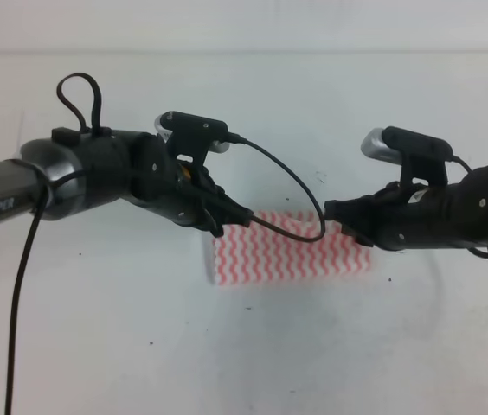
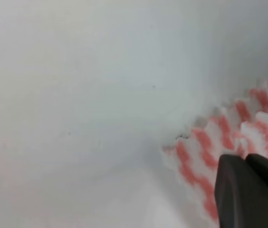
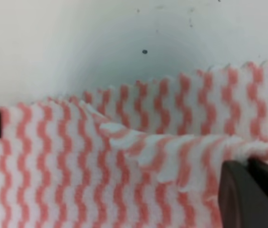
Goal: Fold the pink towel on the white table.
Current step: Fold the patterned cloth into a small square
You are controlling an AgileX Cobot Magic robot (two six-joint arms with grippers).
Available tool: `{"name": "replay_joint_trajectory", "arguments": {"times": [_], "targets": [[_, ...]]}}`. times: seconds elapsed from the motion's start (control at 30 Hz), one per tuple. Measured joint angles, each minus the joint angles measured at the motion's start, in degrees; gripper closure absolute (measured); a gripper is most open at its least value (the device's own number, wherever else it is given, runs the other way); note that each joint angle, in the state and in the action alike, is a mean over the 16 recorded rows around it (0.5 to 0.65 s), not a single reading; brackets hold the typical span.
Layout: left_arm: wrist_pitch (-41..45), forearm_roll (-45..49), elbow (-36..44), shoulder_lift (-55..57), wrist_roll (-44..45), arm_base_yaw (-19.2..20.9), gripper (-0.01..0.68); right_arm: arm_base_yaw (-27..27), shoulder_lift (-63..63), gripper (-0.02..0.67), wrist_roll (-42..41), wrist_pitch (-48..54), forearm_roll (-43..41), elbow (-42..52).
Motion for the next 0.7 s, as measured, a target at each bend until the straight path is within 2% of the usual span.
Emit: {"name": "replay_joint_trajectory", "arguments": {"times": [0.7], "targets": [[-0.6,4.8,0.0,0.2,-4.1,0.0,0.677,0.0,3.3,0.666,0.0,0.8,-0.9,-3.9]]}}
